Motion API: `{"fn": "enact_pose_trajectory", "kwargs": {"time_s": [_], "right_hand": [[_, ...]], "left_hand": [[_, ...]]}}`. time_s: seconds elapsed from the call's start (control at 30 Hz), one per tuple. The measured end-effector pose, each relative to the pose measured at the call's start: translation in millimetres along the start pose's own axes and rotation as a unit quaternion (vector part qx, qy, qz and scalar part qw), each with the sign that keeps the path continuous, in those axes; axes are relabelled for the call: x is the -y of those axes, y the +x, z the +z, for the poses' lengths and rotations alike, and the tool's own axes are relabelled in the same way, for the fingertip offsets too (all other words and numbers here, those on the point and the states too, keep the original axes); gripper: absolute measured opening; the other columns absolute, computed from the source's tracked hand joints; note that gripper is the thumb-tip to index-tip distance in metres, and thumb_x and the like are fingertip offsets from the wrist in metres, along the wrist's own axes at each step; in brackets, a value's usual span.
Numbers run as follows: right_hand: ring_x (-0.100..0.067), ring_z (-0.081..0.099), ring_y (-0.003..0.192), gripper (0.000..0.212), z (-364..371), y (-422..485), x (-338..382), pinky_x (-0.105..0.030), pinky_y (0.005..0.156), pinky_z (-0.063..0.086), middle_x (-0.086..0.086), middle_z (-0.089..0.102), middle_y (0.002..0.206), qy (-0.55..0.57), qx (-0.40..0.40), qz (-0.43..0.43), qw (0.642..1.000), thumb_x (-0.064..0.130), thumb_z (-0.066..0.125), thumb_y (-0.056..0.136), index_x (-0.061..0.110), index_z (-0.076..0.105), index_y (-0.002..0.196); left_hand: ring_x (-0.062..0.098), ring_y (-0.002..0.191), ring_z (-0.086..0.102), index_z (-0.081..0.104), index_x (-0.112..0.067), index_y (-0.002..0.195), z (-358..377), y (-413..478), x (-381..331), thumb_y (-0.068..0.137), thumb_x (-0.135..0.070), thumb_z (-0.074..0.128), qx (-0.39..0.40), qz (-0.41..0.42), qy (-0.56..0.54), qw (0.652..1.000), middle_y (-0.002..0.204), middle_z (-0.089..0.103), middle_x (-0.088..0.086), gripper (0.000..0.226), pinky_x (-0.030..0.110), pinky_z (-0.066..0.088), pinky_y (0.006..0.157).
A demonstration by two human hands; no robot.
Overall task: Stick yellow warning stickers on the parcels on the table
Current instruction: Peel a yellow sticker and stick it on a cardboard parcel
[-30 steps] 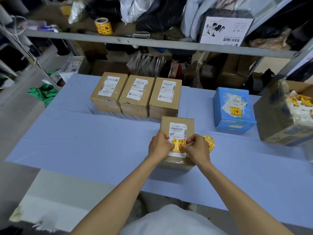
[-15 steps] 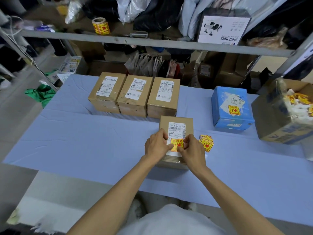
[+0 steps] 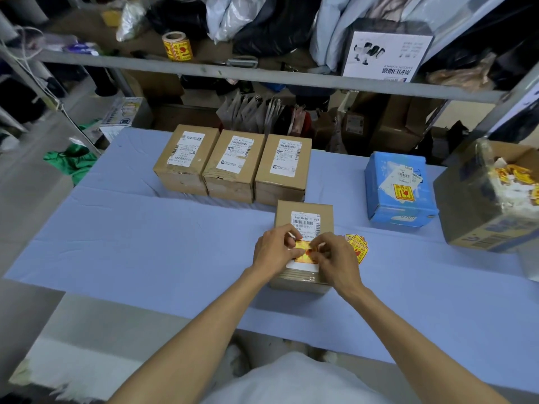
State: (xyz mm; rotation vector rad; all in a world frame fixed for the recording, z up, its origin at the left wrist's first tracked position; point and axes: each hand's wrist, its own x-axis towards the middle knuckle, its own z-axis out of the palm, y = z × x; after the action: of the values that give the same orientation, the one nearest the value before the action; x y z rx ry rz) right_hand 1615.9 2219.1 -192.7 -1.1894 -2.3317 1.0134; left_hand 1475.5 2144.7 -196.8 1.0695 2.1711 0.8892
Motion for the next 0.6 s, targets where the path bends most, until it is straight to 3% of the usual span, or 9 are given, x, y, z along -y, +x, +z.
{"fn": "enact_pose_trajectory", "kwargs": {"time_s": [0.13,0.23,0.47,0.6], "right_hand": [[-0.013,0.051,0.086,0.025,7.5,6.5,4.9,-0.021,0.068,0.039,0.012,0.066,0.081,0.05,0.026,-0.007,0.998,0.006,0.079,0.068,0.023,0.074,0.084],[-0.008,0.044,0.09,0.02,2.5,7.2,-3.6,-0.014,0.069,0.034,0.02,0.071,0.094,0.036,0.036,-0.019,0.999,0.019,0.082,0.069,0.027,0.078,0.086],[-0.013,0.049,0.105,0.026,-5.4,-3.9,-17.1,-0.02,0.07,0.042,0.018,0.071,0.106,-0.064,-0.023,-0.038,0.997,0.034,0.08,0.072,0.023,0.078,0.096],[-0.021,0.048,0.117,0.03,1.7,-1.0,-10.0,-0.029,0.085,0.045,0.007,0.067,0.121,-0.098,0.045,-0.108,0.988,0.034,0.073,0.08,0.02,0.074,0.107]], "left_hand": [[0.001,0.079,0.061,0.058,-0.033,0.096,0.8,3.0,-1.4,0.069,-0.023,0.08,0.006,0.014,-0.01,1.0,0.072,0.064,-0.02,0.036,0.025,0.046,0.069],[-0.002,0.079,0.06,0.058,-0.032,0.099,-2.6,4.1,0.7,0.067,-0.021,0.082,0.019,0.009,-0.018,1.0,0.073,0.065,-0.021,0.042,0.026,0.048,0.073],[-0.007,0.079,0.06,0.06,-0.039,0.095,-11.3,3.7,12.6,0.05,-0.028,0.09,0.032,0.007,-0.037,0.999,0.074,0.066,-0.021,0.056,0.019,0.047,0.073],[-0.002,0.074,0.06,0.06,-0.038,0.095,-7.3,4.0,7.6,0.052,-0.03,0.09,0.026,0.006,-0.019,0.999,0.074,0.063,-0.017,0.053,0.021,0.045,0.068]]}}
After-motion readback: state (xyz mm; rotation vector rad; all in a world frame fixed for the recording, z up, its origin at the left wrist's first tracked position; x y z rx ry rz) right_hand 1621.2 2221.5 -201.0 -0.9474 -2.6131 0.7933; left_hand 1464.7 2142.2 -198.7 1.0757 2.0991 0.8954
